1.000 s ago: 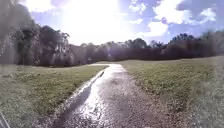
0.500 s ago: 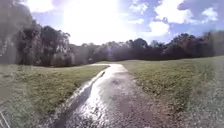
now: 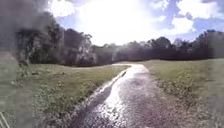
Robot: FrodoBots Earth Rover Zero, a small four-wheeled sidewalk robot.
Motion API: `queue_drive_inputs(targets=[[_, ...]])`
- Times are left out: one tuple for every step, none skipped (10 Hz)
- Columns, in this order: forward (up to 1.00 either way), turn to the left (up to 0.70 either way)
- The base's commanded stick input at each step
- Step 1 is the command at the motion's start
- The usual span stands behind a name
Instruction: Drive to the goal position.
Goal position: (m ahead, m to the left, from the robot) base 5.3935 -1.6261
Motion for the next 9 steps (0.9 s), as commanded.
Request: queue_drive_inputs(targets=[[0.0,0.0],[0.0,0.0],[0.0,0.0],[0.0,0.0],[0.0,0.0],[0.0,-0.7],[0.0,-0.68],[0.0,-0.47],[0.0,-0.26]])
